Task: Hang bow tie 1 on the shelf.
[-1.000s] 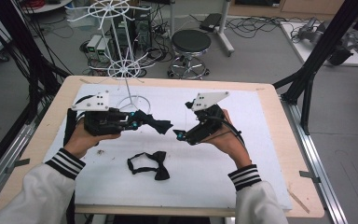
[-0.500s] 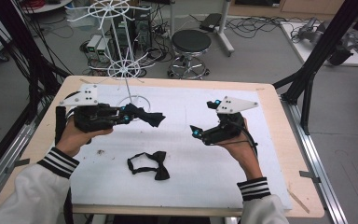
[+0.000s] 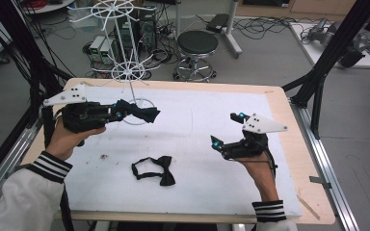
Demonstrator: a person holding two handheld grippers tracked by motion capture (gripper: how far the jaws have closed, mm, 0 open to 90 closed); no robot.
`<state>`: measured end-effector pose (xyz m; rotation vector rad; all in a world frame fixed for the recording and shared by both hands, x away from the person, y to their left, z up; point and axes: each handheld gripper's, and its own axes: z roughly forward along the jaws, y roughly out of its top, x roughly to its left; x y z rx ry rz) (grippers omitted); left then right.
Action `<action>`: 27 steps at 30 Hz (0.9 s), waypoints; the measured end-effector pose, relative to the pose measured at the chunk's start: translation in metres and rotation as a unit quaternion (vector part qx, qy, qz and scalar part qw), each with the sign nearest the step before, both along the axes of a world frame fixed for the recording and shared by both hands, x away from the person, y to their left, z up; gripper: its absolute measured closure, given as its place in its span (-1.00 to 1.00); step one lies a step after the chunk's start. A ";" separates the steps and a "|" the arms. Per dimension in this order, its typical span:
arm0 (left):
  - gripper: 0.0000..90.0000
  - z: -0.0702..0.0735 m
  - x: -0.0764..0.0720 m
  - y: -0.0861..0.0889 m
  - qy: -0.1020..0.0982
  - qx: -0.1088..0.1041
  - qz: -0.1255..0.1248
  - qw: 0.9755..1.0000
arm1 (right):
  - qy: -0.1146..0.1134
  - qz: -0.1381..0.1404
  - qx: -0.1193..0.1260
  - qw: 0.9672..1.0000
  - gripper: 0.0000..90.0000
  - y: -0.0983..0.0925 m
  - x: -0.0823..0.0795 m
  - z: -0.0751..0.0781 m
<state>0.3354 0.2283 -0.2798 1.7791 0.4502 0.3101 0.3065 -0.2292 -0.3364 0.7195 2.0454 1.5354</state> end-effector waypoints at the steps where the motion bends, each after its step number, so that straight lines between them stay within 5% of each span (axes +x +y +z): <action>1: 0.87 0.001 0.000 0.002 0.001 0.000 0.002 1.000 | -0.001 -0.002 0.005 1.000 -0.99 -0.002 -0.001 -0.001; 27: 0.87 0.011 0.010 0.039 0.008 0.000 0.066 0.998 | -0.005 -0.015 0.033 0.999 -0.99 -0.021 -0.014 -0.015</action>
